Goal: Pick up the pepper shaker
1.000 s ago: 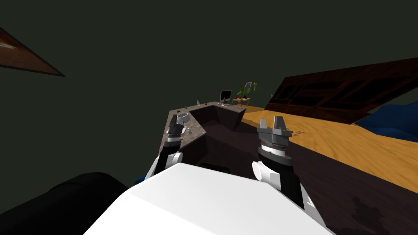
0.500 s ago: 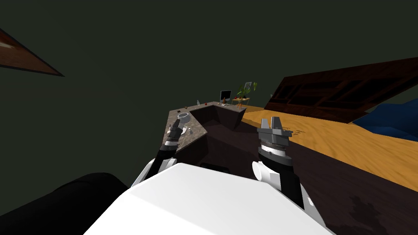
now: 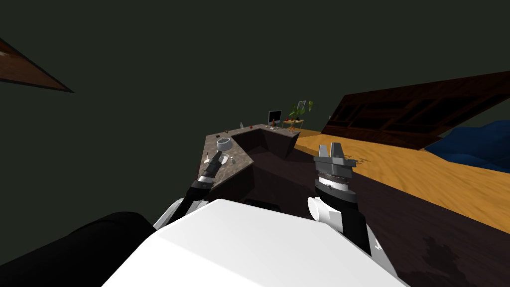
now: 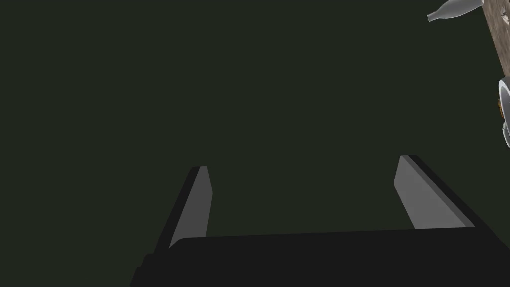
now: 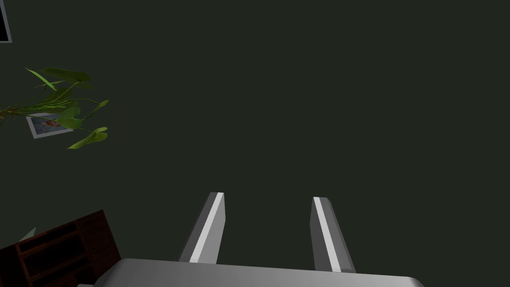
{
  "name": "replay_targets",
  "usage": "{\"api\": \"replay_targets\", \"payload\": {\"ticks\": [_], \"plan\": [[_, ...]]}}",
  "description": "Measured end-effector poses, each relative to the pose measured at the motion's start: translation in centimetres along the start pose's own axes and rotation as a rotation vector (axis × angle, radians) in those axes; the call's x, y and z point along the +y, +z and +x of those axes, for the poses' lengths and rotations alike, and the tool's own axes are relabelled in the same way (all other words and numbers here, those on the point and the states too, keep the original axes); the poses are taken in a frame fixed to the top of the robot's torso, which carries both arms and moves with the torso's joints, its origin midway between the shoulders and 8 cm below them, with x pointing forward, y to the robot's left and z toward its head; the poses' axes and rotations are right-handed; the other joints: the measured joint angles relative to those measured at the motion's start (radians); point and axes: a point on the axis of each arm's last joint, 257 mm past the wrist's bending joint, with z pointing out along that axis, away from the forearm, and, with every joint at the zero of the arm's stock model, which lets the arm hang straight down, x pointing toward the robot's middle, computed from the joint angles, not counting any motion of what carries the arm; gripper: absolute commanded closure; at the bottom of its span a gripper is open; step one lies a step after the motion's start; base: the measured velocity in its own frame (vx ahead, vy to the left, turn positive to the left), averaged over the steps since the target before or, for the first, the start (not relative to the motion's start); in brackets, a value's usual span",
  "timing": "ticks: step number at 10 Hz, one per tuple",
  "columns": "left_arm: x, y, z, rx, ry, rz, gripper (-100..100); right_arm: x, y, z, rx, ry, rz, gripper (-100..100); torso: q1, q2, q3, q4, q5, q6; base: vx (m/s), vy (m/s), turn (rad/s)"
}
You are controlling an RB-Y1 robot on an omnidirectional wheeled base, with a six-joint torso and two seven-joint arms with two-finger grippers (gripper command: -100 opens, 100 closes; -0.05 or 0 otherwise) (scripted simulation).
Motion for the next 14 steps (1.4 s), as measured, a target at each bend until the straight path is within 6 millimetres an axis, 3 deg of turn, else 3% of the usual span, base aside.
{"api": "replay_targets", "payload": {"ticks": [6,14], "plan": [[5.7,-3.9,0.2,0.147,0.112,-0.189,-100,0.0,0.0,0.0,0.0,0.0,0.0,0,-0.001,-0.001,-0.001,0.0,0.0,0.0,0.015,0.007,-0.039],[12.6,-11.2,-0.6,0.35,0.259,-0.447,-100,0.0,0.0,0.0,0.0,0.0,0.0,0,-0.003,-0.003,-0.002,-0.001,-0.001,0.0,0.034,-0.015,-0.052]]}}
